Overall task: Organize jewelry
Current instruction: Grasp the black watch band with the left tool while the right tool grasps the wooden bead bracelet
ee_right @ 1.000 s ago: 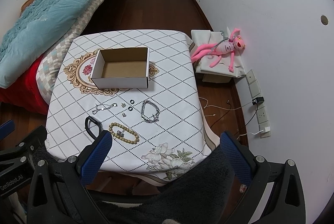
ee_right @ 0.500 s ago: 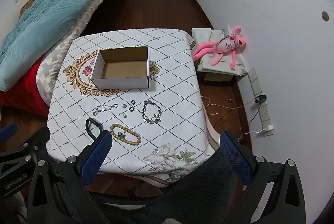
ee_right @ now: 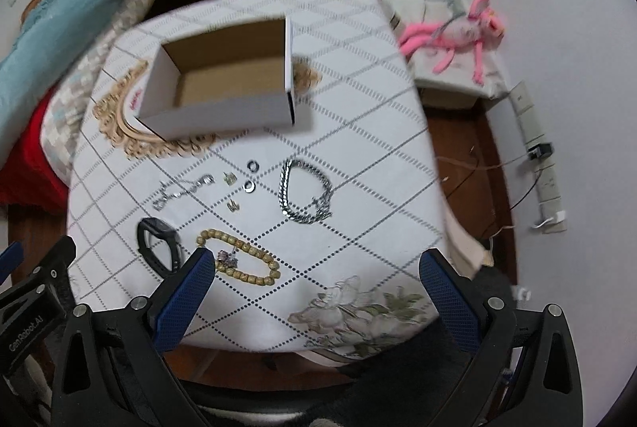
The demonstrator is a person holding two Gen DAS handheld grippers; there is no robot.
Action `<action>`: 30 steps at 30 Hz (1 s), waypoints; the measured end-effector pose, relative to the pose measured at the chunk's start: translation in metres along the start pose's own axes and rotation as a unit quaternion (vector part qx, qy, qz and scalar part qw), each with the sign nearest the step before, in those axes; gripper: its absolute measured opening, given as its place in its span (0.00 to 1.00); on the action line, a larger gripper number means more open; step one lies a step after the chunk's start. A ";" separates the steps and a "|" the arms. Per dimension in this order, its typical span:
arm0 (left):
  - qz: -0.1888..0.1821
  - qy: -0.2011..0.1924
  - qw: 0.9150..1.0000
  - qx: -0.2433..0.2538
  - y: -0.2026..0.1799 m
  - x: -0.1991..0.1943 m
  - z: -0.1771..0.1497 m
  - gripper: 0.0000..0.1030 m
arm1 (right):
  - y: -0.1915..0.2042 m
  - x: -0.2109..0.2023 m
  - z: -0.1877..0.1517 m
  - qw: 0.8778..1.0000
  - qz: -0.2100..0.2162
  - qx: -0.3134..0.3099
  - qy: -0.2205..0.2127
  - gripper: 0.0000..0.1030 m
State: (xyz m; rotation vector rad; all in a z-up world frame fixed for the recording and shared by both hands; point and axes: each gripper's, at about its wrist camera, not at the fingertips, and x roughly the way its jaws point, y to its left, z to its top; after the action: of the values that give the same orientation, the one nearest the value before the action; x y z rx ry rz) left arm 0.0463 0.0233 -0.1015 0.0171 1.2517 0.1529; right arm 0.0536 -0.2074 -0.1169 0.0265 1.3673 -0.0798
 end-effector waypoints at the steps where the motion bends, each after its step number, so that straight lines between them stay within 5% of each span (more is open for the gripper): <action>1: 0.000 0.010 1.000 0.000 0.000 0.013 0.000 1.00 | 0.002 0.013 0.000 1.000 0.001 -0.002 0.011 1.00; 7: -0.013 0.061 0.998 0.001 0.001 0.070 -0.001 0.98 | 0.007 0.083 -0.008 0.997 0.016 -0.005 0.074 0.86; 10: -0.032 0.084 0.996 -0.005 0.003 0.091 -0.003 0.81 | 0.015 0.108 -0.015 0.995 0.022 -0.016 0.096 0.80; 13: -0.050 0.102 0.993 -0.013 0.003 0.107 -0.008 0.75 | 0.022 0.125 -0.022 0.993 0.020 -0.028 0.109 0.71; 16: -0.061 0.112 0.992 -0.017 0.003 0.118 -0.013 0.68 | 0.027 0.136 -0.031 0.994 0.016 -0.040 0.104 0.59; 20: -0.071 0.116 0.990 -0.021 0.004 0.129 -0.020 0.44 | 0.029 0.136 -0.039 0.995 0.018 -0.054 0.080 0.55; 24: -0.066 0.092 0.994 -0.011 0.004 0.130 -0.024 0.33 | 0.025 0.135 -0.050 0.996 0.016 -0.056 0.067 0.25; 26: -0.071 0.084 0.994 -0.004 0.004 0.128 -0.028 0.16 | 0.020 0.137 -0.054 0.996 0.019 -0.056 0.066 0.19; 30: -0.063 0.069 0.995 0.016 -0.001 0.126 -0.033 0.07 | 0.015 0.139 -0.059 0.996 0.020 -0.066 0.056 0.18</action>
State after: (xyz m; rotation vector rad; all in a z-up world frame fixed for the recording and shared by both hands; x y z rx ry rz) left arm 0.0533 0.0360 -0.2313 -0.0463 1.3898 0.0249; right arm 0.0250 -0.1943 -0.2648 -0.0537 1.4811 0.0475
